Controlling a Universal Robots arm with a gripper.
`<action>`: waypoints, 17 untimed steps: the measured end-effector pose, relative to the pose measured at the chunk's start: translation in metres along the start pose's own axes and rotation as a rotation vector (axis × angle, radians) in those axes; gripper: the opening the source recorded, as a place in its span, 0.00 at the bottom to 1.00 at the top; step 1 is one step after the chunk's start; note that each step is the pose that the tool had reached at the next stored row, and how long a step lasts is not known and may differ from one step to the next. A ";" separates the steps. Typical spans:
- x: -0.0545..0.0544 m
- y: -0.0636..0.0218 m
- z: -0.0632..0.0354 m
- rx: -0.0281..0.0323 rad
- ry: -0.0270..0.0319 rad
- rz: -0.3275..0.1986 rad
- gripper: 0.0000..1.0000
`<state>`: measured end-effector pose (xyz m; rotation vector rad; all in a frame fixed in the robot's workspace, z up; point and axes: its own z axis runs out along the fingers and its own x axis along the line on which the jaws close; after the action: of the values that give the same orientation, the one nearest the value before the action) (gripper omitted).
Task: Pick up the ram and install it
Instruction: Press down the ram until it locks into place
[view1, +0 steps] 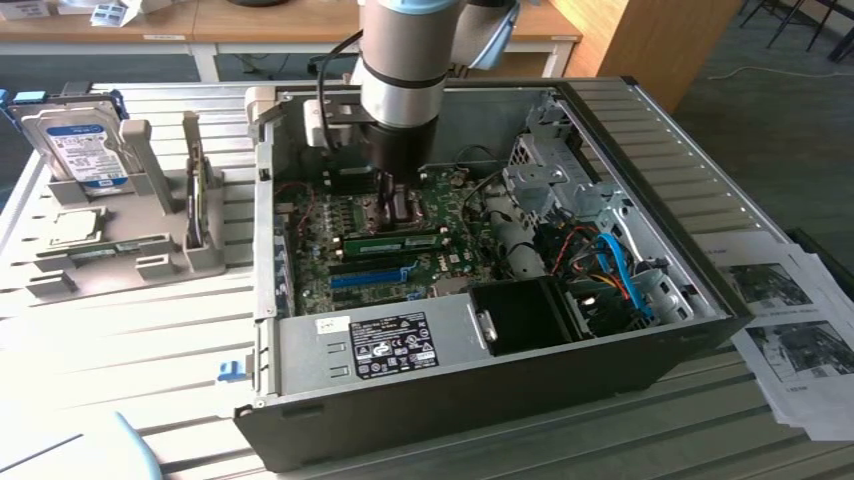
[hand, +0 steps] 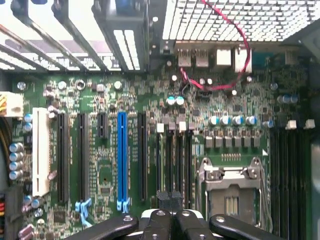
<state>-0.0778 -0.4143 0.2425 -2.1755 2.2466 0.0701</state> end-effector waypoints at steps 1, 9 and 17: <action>0.000 0.0020 0.0001 0.0000 0.0000 0.000 0.09; 0.000 0.0115 0.0004 -0.0002 0.0001 0.000 0.09; 0.002 0.0116 0.0004 -0.0003 0.0001 0.000 0.09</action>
<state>-0.0895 -0.4160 0.2423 -2.1756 2.2469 0.0703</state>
